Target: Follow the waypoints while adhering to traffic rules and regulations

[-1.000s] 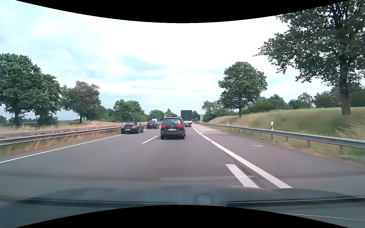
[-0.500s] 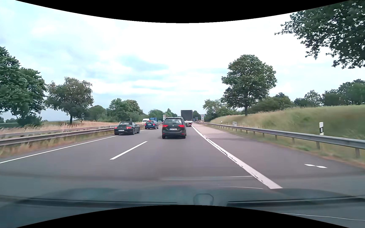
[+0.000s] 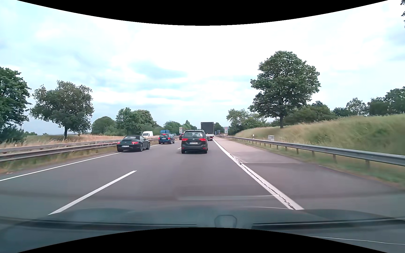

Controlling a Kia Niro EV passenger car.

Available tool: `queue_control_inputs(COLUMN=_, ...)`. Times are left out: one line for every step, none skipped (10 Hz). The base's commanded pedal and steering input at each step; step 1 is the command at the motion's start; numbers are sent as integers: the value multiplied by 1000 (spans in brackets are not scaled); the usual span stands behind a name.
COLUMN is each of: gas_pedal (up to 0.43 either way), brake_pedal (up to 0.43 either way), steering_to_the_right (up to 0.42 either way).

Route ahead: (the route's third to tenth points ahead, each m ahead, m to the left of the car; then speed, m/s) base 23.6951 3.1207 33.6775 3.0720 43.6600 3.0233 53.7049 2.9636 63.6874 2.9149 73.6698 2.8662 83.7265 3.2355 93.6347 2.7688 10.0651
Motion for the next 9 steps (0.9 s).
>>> queue_control_inputs(gas_pedal=118, brake_pedal=0, steering_to_the_right=-4)
queue_control_inputs(gas_pedal=118, brake_pedal=0, steering_to_the_right=-4)
queue_control_inputs(gas_pedal=118, brake_pedal=0, steering_to_the_right=-4)
queue_control_inputs(gas_pedal=118, brake_pedal=0, steering_to_the_right=-4)
queue_control_inputs(gas_pedal=118, brake_pedal=0, steering_to_the_right=-4)
queue_control_inputs(gas_pedal=110, brake_pedal=0, steering_to_the_right=-3)
queue_control_inputs(gas_pedal=98, brake_pedal=0, steering_to_the_right=-3)
queue_control_inputs(gas_pedal=98, brake_pedal=0, steering_to_the_right=-3)
queue_control_inputs(gas_pedal=98, brake_pedal=0, steering_to_the_right=-3)
